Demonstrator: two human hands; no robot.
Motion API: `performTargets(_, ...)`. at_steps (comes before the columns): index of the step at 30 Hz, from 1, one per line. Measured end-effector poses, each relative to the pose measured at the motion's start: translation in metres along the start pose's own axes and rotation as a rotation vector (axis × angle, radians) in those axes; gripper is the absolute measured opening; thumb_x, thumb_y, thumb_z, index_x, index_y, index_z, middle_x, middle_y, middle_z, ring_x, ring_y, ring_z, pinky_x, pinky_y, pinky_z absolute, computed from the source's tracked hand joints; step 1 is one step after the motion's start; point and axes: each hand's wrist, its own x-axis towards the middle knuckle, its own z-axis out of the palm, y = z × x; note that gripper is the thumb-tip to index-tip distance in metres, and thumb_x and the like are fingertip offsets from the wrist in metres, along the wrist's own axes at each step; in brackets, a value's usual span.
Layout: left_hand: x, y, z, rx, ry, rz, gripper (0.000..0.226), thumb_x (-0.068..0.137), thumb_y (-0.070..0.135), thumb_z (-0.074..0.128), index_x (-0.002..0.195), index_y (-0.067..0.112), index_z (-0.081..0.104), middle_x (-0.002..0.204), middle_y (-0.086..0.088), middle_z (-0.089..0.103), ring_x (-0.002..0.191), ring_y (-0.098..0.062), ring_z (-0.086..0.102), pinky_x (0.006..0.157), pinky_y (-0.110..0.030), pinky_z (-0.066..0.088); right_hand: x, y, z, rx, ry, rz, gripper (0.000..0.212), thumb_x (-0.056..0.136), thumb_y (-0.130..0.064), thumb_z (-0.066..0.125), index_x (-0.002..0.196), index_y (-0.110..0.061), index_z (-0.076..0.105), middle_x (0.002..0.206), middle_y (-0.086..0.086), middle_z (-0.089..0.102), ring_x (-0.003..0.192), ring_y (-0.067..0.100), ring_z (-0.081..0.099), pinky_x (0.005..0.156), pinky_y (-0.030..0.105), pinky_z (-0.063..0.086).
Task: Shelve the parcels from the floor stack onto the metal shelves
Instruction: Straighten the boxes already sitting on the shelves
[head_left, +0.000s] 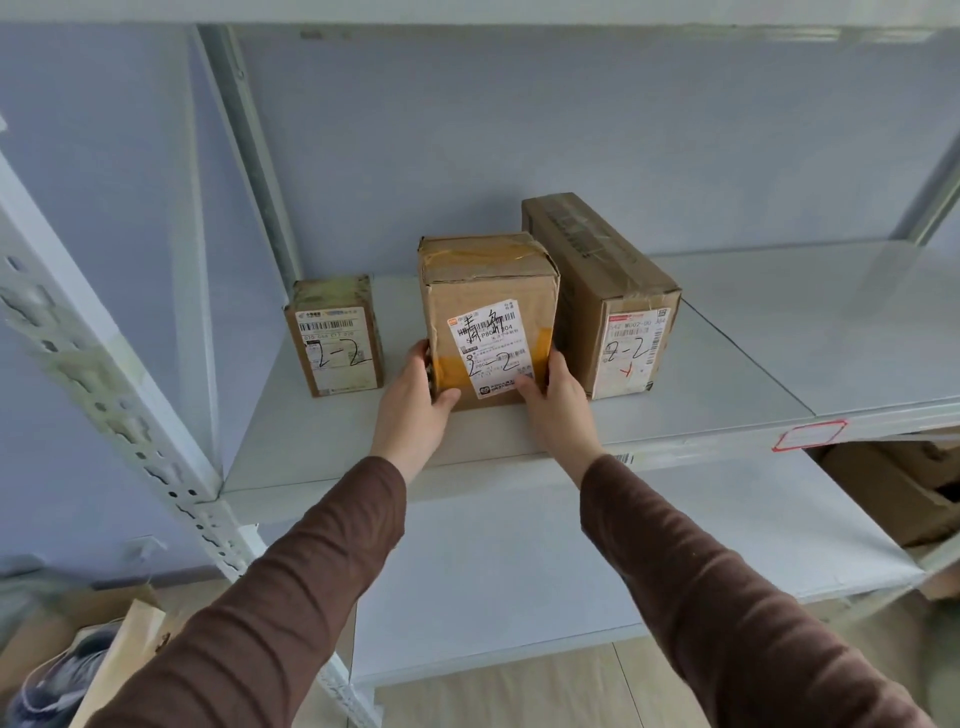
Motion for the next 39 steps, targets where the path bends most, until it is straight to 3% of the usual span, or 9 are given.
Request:
performTargets(4,0.02,-0.007,0.0,0.046,-0.02,-0.039,0.045,0.093,0.019,0.071,0.13,0.014,0.046,0.125,-0.008,0.069,0.113,-0.028,0.067,0.096,-0.044,0.055,0.018,-0.008,0.005,-0.029,-0.015,0.01,0.037,0.102,-0.023,0.057,0.134,-0.007,0.048,0.13,0.012,0.065,0.12,0.034,0.06,0.096,0.04,0.048)
performTargets(9,0.043,-0.008,-0.002,0.075,-0.015,-0.076,0.04,0.092,0.017,0.073,0.124,0.01,0.05,0.123,-0.011,0.07,0.111,-0.03,0.067,0.093,-0.04,0.054,0.041,-0.014,0.016,-0.089,-0.031,0.026,0.026,0.102,-0.022,0.057,0.119,-0.004,0.049,0.121,0.015,0.067,0.11,0.038,0.065,0.088,0.044,0.053)
performTargets(15,0.056,-0.012,-0.001,0.063,-0.02,-0.102,0.04,0.092,0.015,0.073,0.123,0.009,0.05,0.126,-0.011,0.069,0.113,-0.029,0.067,0.095,-0.037,0.052,0.054,-0.016,0.022,-0.09,-0.054,0.065,0.023,0.104,-0.02,0.053,0.12,-0.005,0.047,0.121,0.015,0.067,0.108,0.038,0.064,0.079,0.035,0.047)
performTargets(18,0.054,-0.016,0.0,0.024,-0.044,-0.14,0.047,0.092,0.017,0.073,0.131,0.009,0.048,0.131,-0.009,0.066,0.118,-0.027,0.065,0.099,-0.036,0.051,0.053,-0.016,0.02,-0.074,-0.083,0.081,0.027,0.104,-0.02,0.052,0.127,-0.006,0.046,0.126,0.014,0.066,0.111,0.038,0.064,0.079,0.033,0.045)
performTargets(23,0.025,-0.015,0.001,-0.028,-0.009,-0.199,0.08,0.09,0.029,0.076,0.154,0.015,0.029,0.153,-0.01,0.048,0.137,-0.029,0.051,0.112,-0.045,0.044,0.019,-0.019,0.004,-0.007,-0.08,0.018,0.051,0.103,-0.016,0.055,0.151,-0.012,0.037,0.144,0.009,0.057,0.131,0.031,0.055,0.098,0.028,0.042)
performTargets(26,-0.011,0.001,0.005,-0.139,0.07,-0.12,0.082,0.091,0.028,0.075,0.157,0.023,0.025,0.161,-0.001,0.036,0.145,-0.021,0.039,0.119,-0.042,0.035,-0.02,-0.017,-0.014,-0.004,-0.007,-0.102,0.055,0.105,-0.018,0.053,0.156,-0.018,0.035,0.153,0.002,0.049,0.14,0.021,0.046,0.105,0.02,0.032)
performTargets(30,-0.032,0.032,0.026,-0.211,0.045,0.022,0.073,0.093,0.028,0.073,0.153,0.026,0.032,0.159,0.006,0.04,0.145,-0.011,0.038,0.121,-0.036,0.033,-0.046,0.0,-0.039,0.052,0.156,-0.252,0.043,0.104,-0.019,0.056,0.146,-0.025,0.052,0.143,-0.003,0.058,0.133,0.016,0.052,0.111,0.034,0.044)
performTargets(36,-0.017,0.072,0.076,-0.175,-0.163,0.084,0.077,0.094,0.031,0.071,0.158,0.027,0.027,0.163,0.0,0.034,0.146,-0.021,0.039,0.119,-0.044,0.036,-0.041,0.025,-0.084,0.187,0.417,-0.224,0.027,0.099,-0.014,0.063,0.125,-0.02,0.06,0.125,-0.007,0.058,0.119,0.011,0.057,0.102,0.037,0.051)
performTargets(39,-0.002,0.086,0.098,-0.162,-0.22,0.057,0.086,0.093,0.035,0.072,0.16,0.026,0.02,0.165,-0.002,0.031,0.147,-0.024,0.038,0.118,-0.046,0.037,-0.021,0.043,-0.101,0.132,0.414,-0.098,0.046,0.095,-0.023,0.07,0.136,-0.019,0.048,0.13,-0.009,0.047,0.123,0.012,0.051,0.102,0.034,0.048)
